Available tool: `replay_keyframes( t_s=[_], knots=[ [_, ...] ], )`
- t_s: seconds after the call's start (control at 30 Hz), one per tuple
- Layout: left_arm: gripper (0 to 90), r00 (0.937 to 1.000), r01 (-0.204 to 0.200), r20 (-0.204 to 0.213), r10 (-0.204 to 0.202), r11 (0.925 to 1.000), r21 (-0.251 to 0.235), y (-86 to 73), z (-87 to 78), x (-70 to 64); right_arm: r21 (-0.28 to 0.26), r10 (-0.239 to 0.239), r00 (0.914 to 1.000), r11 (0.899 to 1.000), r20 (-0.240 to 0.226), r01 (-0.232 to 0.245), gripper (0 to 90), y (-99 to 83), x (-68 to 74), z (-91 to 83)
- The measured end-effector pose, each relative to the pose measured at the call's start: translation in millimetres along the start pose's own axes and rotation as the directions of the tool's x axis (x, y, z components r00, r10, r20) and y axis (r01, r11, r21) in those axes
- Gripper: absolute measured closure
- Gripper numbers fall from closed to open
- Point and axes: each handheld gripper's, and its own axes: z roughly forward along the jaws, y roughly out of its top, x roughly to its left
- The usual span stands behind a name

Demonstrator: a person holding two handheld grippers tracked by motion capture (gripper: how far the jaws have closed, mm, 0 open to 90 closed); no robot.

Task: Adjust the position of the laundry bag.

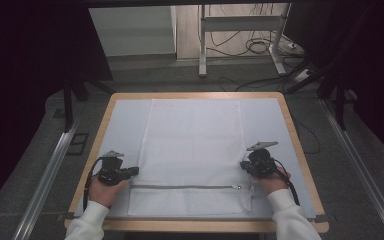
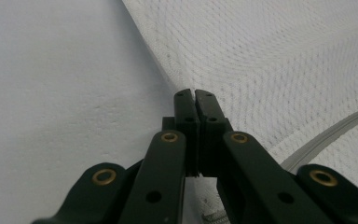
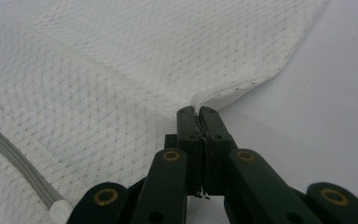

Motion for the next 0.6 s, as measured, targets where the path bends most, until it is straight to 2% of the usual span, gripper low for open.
replay_keyframes(
  t_s=[0.33,0.4,0.43,0.47,0.5,0.53,0.57,0.6],
  knots=[
    [88.6,1.0000,-0.008,-0.005,0.008,1.0000,-0.003,-0.5,-0.4,-2.2,0.001,0.002,1.0000,1.000,-0.003,-0.002,86.2,-1.6,-1.3,0.8],
    [86.9,0.9998,-0.020,-0.008,0.020,0.9998,-0.009,-1.2,-0.9,-3.3,0.001,0.003,1.0000,1.000,-0.004,-0.003,84.8,-2.3,-1.8,0.2],
    [82.6,0.9995,-0.030,-0.012,0.030,0.9994,-0.016,-2.0,-1.3,-3.9,-0.001,0.002,1.0000,1.000,-0.006,-0.002,82.3,-2.6,-2.3,-0.2],
    [69.2,0.9992,-0.035,-0.021,0.035,0.9990,-0.028,-2.6,-2.3,-4.5,-0.008,0.001,1.0000,1.000,-0.006,-0.001,72.2,-3.0,-3.7,-1.4],
    [63.5,0.9989,-0.037,-0.031,0.035,0.9971,-0.067,-2.5,-6.3,-4.7,-0.016,0.006,1.0000,1.000,-0.002,-0.006,66.2,-2.9,-4.3,-2.7],
    [57.6,0.9989,-0.037,-0.031,0.035,0.9971,-0.067,-2.5,-6.3,-4.7,-0.028,0.007,0.9999,1.000,0.008,-0.007,61.4,-2.9,-5.2,-4.1],
    [57.6,0.9990,-0.034,-0.033,0.031,0.9961,-0.081,-1.4,-8.5,-5.0,-0.028,0.007,0.9999,1.000,0.008,-0.007,61.4,-2.9,-5.2,-4.1],
    [52.8,0.9990,-0.031,-0.035,0.027,0.9946,-0.099,-0.1,-10.6,-5.9,-0.040,0.013,0.9998,0.999,0.015,-0.012,57.2,-2.9,-6.4,-5.8]
  ],
)
